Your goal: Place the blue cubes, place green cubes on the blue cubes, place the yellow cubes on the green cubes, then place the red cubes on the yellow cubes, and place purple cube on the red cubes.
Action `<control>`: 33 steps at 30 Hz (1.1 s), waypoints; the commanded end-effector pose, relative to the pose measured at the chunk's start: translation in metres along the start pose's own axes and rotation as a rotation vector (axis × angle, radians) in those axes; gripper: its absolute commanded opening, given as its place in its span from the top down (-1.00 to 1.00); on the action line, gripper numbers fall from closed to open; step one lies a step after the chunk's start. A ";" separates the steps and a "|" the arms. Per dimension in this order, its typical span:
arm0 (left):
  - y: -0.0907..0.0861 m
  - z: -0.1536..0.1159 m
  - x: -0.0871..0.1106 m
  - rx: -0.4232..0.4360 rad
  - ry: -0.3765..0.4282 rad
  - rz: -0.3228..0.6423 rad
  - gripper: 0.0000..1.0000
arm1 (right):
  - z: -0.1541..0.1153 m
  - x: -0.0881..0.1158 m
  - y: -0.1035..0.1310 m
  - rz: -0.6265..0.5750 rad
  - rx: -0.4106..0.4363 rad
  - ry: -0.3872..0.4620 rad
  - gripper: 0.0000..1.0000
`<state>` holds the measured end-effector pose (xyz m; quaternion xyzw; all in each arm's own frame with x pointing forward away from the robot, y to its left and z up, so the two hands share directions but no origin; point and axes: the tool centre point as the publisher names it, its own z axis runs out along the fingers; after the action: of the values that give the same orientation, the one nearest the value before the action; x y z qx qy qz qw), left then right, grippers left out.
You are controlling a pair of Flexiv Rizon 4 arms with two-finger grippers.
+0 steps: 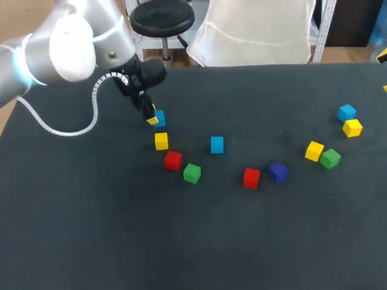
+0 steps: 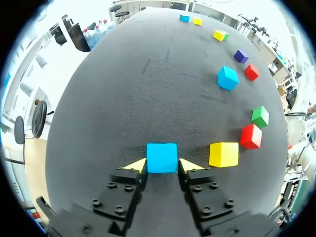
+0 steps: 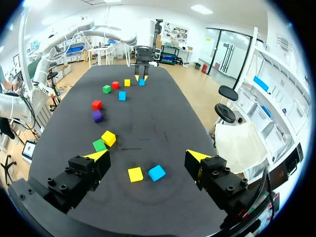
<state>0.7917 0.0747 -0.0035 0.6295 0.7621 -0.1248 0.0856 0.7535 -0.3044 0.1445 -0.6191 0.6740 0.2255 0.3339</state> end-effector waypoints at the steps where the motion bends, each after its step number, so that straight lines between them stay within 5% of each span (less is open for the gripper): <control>1: 0.002 0.001 -0.002 0.005 0.000 0.004 0.91 | 0.000 0.000 0.001 -0.001 0.002 0.001 -1.00; 14: -0.017 -0.002 -0.025 -0.010 -0.033 0.055 1.00 | 0.000 0.000 0.001 -0.001 0.002 0.001 -1.00; 22: -0.045 0.011 -0.058 0.027 -0.053 0.129 1.00 | 0.000 0.000 0.001 -0.001 0.002 0.001 -1.00; 33: -0.079 0.017 -0.074 0.041 -0.103 0.153 1.00 | 0.000 0.000 0.001 -0.001 0.002 0.001 -1.00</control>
<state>0.7390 -0.0169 0.0065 0.6804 0.7032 -0.1719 0.1141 0.7535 -0.3044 0.1445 -0.6191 0.6740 0.2255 0.3339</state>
